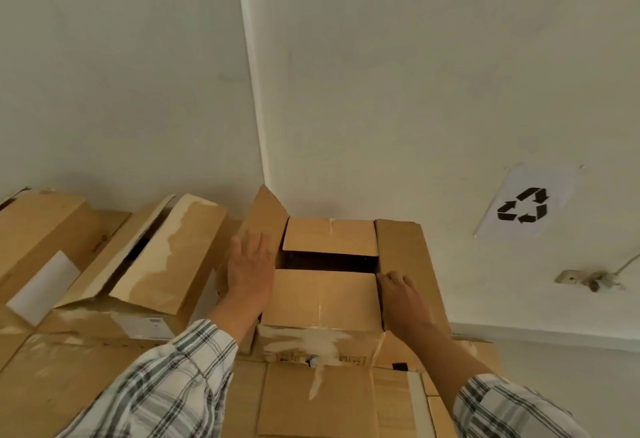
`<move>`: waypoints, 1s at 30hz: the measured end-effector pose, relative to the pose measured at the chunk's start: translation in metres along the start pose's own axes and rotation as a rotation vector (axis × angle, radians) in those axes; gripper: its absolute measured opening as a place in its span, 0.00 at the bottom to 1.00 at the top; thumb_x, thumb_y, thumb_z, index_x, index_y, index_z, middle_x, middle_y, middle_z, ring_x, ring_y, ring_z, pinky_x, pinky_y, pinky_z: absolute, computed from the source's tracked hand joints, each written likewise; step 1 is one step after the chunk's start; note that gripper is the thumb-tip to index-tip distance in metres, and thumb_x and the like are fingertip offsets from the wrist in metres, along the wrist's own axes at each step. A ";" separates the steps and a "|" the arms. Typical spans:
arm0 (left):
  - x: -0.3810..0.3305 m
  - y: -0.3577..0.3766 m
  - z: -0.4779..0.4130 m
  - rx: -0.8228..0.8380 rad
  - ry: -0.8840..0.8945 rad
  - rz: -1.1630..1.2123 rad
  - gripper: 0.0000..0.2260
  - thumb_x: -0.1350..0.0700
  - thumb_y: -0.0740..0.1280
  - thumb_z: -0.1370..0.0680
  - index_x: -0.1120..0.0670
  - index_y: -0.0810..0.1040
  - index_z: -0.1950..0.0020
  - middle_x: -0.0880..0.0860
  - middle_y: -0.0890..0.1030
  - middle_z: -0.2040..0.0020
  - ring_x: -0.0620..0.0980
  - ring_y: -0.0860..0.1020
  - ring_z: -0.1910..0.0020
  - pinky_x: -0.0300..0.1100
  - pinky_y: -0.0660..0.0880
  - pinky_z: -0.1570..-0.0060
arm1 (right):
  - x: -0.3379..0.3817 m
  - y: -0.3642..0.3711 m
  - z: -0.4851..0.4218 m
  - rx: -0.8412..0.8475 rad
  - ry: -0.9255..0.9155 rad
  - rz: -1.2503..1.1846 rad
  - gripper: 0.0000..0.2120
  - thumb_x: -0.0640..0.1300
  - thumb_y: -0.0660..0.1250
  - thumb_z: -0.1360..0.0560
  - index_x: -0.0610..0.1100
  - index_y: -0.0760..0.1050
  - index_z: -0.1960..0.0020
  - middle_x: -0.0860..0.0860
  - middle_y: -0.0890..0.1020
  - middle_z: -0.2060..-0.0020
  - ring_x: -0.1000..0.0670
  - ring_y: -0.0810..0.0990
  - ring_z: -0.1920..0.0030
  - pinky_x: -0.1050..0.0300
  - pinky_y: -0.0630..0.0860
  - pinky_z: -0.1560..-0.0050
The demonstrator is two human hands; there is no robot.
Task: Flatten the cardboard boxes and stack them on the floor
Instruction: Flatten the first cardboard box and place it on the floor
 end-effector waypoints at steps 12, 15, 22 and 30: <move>0.010 0.065 -0.004 0.517 -0.221 1.190 0.11 0.51 0.60 0.18 0.53 0.77 0.40 0.54 0.79 0.44 0.52 0.78 0.50 0.48 0.78 0.49 | 0.023 -0.035 -0.045 0.180 0.282 -0.530 0.26 0.55 0.48 0.18 0.38 0.74 0.36 0.42 0.76 0.39 0.43 0.73 0.37 0.49 0.67 0.38; 0.021 0.057 -0.002 0.745 -0.311 1.398 0.19 0.47 0.59 0.17 0.56 0.71 0.30 0.59 0.73 0.32 0.60 0.73 0.35 0.57 0.76 0.39 | 0.020 -0.069 -0.032 0.337 0.352 -0.811 0.15 0.50 0.57 0.18 0.44 0.77 0.54 0.48 0.78 0.54 0.48 0.76 0.52 0.56 0.70 0.54; 0.012 0.038 0.003 0.956 0.130 0.938 0.52 0.35 0.75 0.32 0.54 0.51 0.19 0.59 0.57 0.20 0.63 0.64 0.25 0.56 0.74 0.36 | 0.032 -0.037 0.009 0.657 0.135 -0.329 0.42 0.59 0.75 0.32 0.54 0.61 0.24 0.48 0.61 0.24 0.41 0.61 0.26 0.42 0.62 0.29; -0.019 0.044 0.013 0.638 0.321 0.339 0.60 0.42 0.78 0.32 0.61 0.36 0.21 0.62 0.44 0.20 0.62 0.55 0.22 0.52 0.65 0.27 | 0.042 0.017 0.022 0.466 0.355 -0.144 0.56 0.61 0.78 0.38 0.56 0.47 0.21 0.46 0.43 0.21 0.34 0.40 0.23 0.21 0.51 0.33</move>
Point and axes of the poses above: each hand's wrist, its own z-axis away from the middle knuckle, its own y-axis out of the palm, x = y × z, the point moved 7 cm from there along -z, towards the middle knuckle
